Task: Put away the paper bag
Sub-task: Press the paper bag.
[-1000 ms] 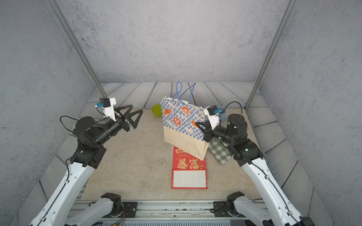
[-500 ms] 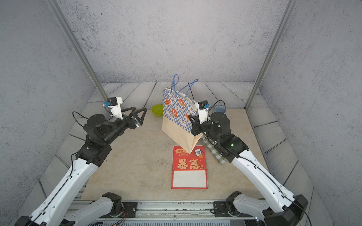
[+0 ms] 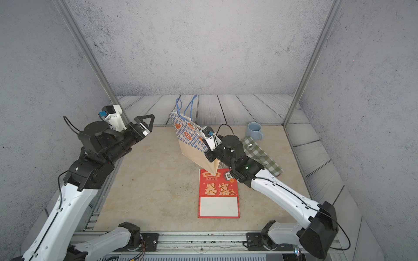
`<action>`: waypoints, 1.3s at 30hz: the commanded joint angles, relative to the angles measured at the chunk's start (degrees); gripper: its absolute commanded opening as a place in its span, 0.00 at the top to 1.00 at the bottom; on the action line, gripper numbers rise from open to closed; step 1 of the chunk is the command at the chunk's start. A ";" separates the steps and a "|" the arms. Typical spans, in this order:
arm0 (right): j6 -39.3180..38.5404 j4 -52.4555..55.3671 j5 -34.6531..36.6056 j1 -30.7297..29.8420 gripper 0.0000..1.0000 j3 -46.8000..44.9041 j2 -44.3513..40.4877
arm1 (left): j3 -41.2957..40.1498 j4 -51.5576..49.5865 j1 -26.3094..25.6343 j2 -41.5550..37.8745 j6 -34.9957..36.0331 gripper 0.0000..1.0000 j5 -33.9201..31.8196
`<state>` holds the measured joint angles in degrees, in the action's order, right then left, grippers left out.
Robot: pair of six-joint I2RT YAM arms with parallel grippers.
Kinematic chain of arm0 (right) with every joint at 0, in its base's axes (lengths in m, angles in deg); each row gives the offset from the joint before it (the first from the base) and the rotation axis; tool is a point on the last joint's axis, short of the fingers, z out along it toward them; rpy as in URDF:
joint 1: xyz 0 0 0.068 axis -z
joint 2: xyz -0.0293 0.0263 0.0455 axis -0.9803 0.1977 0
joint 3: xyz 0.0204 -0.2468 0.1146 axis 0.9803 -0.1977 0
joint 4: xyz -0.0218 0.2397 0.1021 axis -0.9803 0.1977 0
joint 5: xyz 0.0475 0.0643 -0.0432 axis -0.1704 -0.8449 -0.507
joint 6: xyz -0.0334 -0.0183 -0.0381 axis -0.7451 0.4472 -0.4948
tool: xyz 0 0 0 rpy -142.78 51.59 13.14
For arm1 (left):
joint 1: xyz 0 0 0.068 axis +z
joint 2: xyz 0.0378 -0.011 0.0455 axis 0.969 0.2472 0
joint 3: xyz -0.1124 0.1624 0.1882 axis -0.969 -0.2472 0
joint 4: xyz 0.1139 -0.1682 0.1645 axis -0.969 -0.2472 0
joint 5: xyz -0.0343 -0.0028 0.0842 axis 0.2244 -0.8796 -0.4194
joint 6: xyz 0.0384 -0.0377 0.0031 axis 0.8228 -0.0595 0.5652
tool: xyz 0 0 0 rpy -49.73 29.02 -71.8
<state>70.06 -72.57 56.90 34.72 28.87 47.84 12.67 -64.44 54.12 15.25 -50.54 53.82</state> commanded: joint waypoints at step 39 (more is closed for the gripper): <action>-33.90 -21.99 12.28 -10.25 1.00 -3.71 10.73 | 2.39 -13.99 -11.33 11.92 -21.51 0.51 4.12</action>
<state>37.08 -91.41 67.13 25.13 25.46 58.29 15.95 -78.74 43.04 27.01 -71.81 58.74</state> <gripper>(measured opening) 0.045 0.507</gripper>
